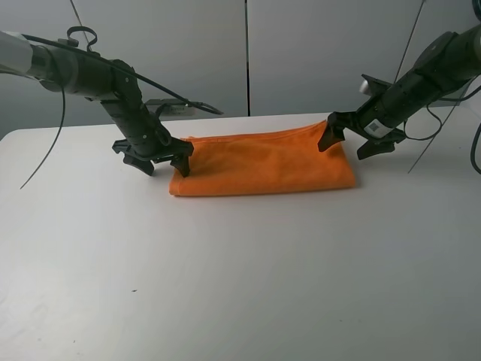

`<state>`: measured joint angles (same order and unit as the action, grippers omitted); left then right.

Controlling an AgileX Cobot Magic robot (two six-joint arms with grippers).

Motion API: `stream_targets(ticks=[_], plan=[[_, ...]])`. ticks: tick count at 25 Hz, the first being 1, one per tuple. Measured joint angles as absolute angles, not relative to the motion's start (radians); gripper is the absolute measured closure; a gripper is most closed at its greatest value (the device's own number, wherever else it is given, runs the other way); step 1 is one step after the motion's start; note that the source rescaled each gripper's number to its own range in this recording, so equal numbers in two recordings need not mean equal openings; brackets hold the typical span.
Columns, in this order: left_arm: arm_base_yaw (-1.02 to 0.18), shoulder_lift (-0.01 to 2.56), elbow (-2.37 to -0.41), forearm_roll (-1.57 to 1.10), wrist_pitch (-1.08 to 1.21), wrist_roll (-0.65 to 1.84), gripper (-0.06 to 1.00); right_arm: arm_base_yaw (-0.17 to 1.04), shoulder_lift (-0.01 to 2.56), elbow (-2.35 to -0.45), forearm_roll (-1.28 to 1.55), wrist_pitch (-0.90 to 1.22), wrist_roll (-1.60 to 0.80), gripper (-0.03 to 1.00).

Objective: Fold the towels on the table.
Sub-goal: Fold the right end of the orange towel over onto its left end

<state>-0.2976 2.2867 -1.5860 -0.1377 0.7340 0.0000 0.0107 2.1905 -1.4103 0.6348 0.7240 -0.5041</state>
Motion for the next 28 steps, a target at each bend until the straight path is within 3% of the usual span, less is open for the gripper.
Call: stream_targets(ticks=[17,28], plan=[[-0.298,2.289,-1.586,-0.138,0.736,0.026,-0.05,0.013,2.235,-1.419,0.746,0.741,-0.587,-0.03],[-0.298,2.289,-1.586,-0.138,0.738,0.029,-0.05,0.099,2.241,-1.419,0.773,0.741,-0.597,-0.03]])
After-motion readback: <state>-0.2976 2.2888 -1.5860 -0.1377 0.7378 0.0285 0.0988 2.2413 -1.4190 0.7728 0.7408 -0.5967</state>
